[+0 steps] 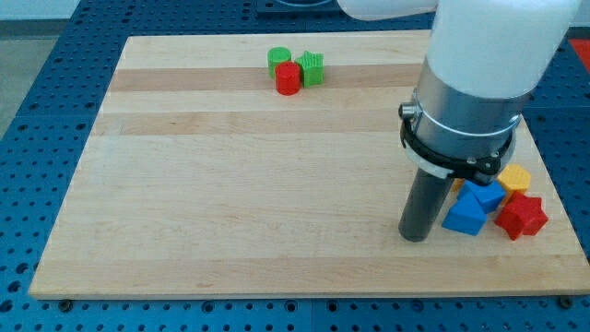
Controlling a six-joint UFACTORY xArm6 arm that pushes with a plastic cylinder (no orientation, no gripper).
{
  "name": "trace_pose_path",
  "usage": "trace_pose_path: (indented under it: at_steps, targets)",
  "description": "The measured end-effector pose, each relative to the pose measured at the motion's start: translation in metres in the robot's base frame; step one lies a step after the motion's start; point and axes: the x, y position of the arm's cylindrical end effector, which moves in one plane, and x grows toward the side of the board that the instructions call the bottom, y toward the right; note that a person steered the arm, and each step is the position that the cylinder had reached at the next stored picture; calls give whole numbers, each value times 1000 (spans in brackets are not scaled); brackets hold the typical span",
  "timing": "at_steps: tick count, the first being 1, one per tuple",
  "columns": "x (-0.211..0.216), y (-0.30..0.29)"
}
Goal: Point your arm at the top left of the yellow heart
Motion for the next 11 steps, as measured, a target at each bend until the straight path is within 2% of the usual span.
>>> trace_pose_path:
  at_steps: [1,3,5,6,7,8,10,11]
  targets:
    - [0,32]
    - [2,40]
    - [2,-14]
    - [-109,-17]
    - [-131,-11]
    - [-166,29]
    - [-99,29]
    - [-86,29]
